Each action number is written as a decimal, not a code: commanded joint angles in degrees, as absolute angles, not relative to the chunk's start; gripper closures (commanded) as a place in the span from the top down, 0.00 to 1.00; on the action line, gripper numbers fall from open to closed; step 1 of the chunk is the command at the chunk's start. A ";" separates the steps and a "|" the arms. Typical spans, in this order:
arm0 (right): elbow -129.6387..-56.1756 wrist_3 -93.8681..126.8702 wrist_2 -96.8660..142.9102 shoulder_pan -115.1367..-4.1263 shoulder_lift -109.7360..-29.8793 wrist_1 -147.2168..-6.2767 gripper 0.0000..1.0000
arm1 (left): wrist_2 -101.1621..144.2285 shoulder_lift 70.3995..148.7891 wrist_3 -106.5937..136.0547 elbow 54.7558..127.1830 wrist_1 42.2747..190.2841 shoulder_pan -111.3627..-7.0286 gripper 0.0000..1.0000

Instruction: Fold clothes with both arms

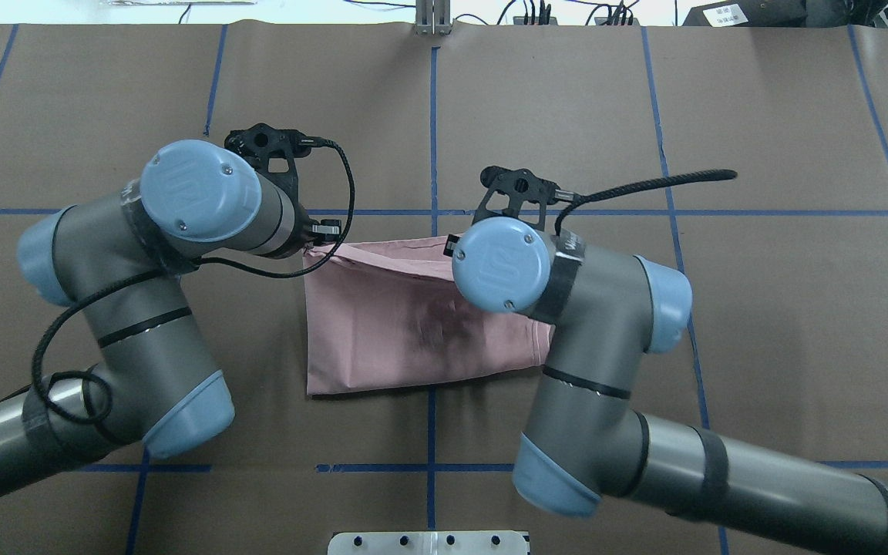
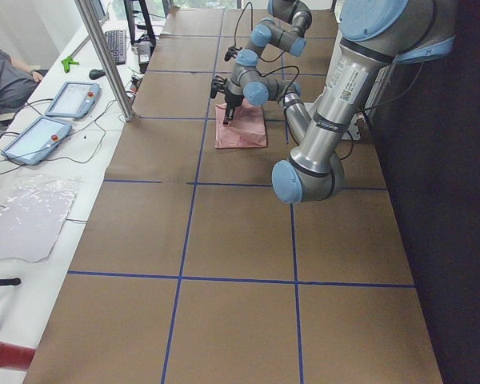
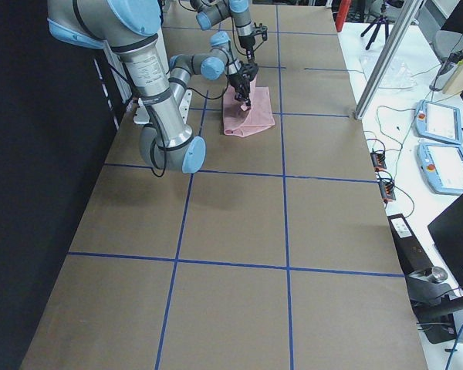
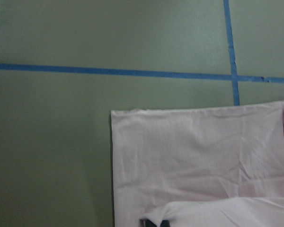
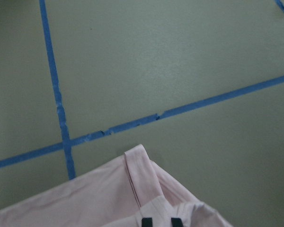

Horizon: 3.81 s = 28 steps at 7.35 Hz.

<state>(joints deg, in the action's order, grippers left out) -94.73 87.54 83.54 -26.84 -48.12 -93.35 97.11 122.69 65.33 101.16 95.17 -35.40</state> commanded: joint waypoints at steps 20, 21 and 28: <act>-99.75 -1.06 132.02 -90.44 -102.83 -88.33 1.00 | 127.26 88.00 -15.64 97.56 97.04 -94.04 1.00; -100.19 -0.45 132.45 -90.44 -102.31 -88.77 1.00 | 129.96 85.98 -15.82 96.86 97.12 -94.13 1.00; -101.16 1.76 132.71 -90.26 -101.08 -88.42 1.00 | 135.09 86.03 -15.21 96.25 93.43 -93.69 1.00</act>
